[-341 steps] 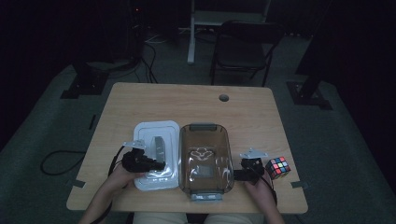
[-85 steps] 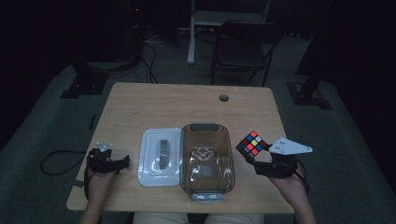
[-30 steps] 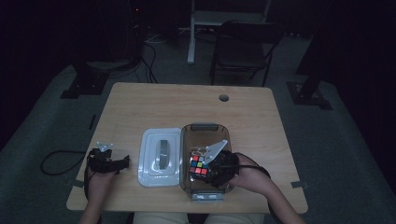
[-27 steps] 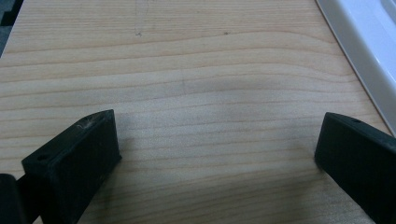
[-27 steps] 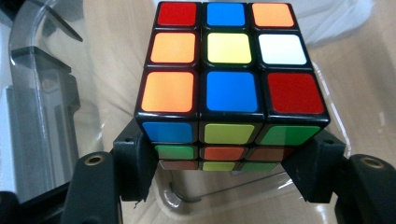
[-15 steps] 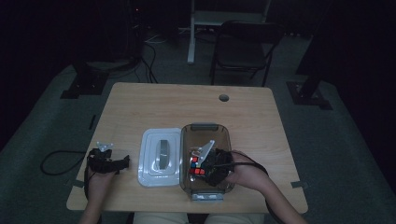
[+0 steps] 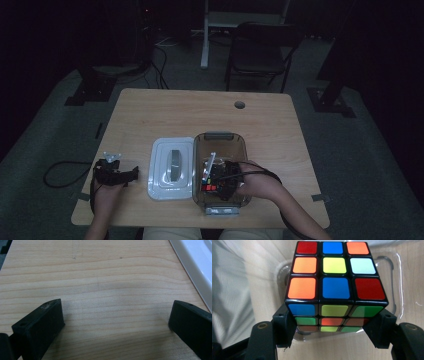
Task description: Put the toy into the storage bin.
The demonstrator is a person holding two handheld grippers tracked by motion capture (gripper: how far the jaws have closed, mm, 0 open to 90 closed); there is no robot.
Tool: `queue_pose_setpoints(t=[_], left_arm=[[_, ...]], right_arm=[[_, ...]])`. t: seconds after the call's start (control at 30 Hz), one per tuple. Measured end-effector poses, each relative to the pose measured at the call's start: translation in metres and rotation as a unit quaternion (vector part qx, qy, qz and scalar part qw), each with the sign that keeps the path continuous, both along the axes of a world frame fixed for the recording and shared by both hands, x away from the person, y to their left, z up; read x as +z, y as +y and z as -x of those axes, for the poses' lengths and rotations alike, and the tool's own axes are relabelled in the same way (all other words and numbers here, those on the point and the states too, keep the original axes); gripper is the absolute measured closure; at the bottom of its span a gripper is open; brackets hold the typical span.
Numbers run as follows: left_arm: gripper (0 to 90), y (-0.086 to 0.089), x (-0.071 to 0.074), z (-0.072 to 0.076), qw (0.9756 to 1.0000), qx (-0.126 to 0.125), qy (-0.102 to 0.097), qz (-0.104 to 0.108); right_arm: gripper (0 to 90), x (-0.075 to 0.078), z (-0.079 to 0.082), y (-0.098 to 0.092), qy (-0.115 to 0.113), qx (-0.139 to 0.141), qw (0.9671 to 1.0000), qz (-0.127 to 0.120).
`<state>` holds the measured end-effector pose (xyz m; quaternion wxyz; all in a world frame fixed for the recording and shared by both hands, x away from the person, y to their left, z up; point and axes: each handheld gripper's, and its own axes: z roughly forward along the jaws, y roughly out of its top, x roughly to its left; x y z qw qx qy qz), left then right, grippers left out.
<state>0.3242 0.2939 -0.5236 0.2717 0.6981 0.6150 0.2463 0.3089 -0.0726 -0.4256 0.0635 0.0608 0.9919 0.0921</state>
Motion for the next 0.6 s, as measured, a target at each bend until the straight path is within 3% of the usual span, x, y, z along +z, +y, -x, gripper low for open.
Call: queue_pose_setpoints(t=[0.37, 0.6], left_arm=[[0.6, 0.0, 0.0, 0.0, 1.0, 0.0, 0.0, 0.0], [0.6, 0.0, 0.0, 0.0, 1.0, 0.0, 0.0, 0.0]], right_arm=[[34.0, -0.0071, 0.0005, 0.0077, 0.012, 0.017, 0.999, 0.039], [34.0, -0.0068, 0.0017, 0.0104, 0.014, 0.02, 0.9986, 0.047]])
